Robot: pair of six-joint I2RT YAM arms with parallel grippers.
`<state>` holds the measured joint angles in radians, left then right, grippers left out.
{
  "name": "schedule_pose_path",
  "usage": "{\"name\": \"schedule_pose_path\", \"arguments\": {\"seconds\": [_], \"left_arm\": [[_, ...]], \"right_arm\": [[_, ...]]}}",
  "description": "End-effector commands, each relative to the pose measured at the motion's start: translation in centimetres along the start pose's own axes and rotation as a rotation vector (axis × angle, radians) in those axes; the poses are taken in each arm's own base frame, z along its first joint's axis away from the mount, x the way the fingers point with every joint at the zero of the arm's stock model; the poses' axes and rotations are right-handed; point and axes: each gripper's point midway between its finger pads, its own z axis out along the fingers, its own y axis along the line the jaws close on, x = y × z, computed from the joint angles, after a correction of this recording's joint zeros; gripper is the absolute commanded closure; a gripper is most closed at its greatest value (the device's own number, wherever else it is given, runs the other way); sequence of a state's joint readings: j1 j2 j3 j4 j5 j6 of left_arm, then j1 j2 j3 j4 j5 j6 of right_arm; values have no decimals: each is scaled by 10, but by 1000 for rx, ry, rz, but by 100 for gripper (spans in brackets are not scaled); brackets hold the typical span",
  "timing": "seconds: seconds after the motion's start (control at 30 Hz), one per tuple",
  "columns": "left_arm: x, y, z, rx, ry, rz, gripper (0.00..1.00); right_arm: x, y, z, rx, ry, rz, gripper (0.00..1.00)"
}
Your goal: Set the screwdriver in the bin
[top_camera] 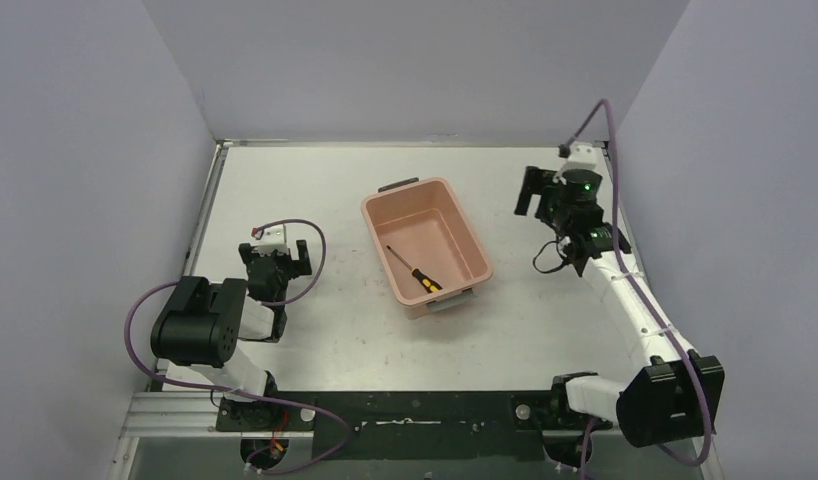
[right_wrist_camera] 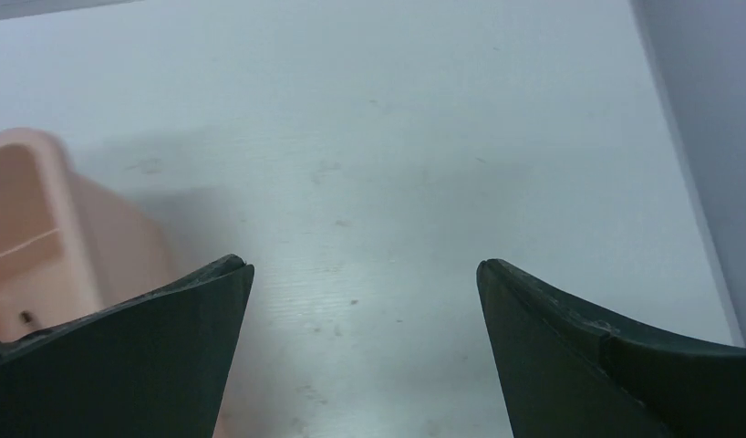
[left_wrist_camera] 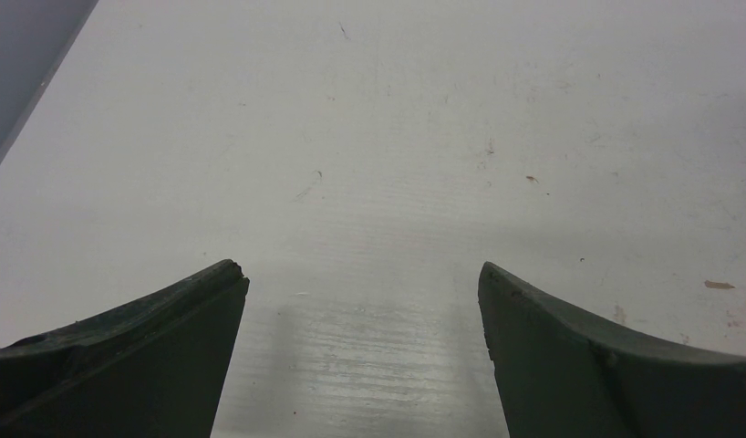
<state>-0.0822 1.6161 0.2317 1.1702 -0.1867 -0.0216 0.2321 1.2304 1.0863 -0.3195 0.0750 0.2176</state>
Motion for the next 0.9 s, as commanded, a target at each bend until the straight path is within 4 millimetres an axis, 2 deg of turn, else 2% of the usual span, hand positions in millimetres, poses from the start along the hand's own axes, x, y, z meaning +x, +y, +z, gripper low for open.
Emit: {"name": "schedule_pose_path", "arguments": {"seconds": [0.0,0.1,0.23,0.3,0.5,0.6,0.87], "left_arm": [[-21,1,6,-10,-67,-21,3],[-22,1,7,-10,-70,-21,3],[-21,1,7,-10,-69,-21,3],[-21,1,7,-10,-68,-22,3],[-21,1,6,-10,-69,-21,3],[-21,1,6,-10,-68,-20,3],[-21,2,7,-11,-69,-21,3]], "right_arm": [[12,-62,9,89,-126,117,0],[33,-99,9,137,-206,192,0],[70,-121,9,189,-266,208,0],[86,-125,9,204,-286,197,0],[112,-128,7,214,-351,181,0],[119,-127,4,211,-367,187,0],[121,-125,3,199,-381,190,0]]}}
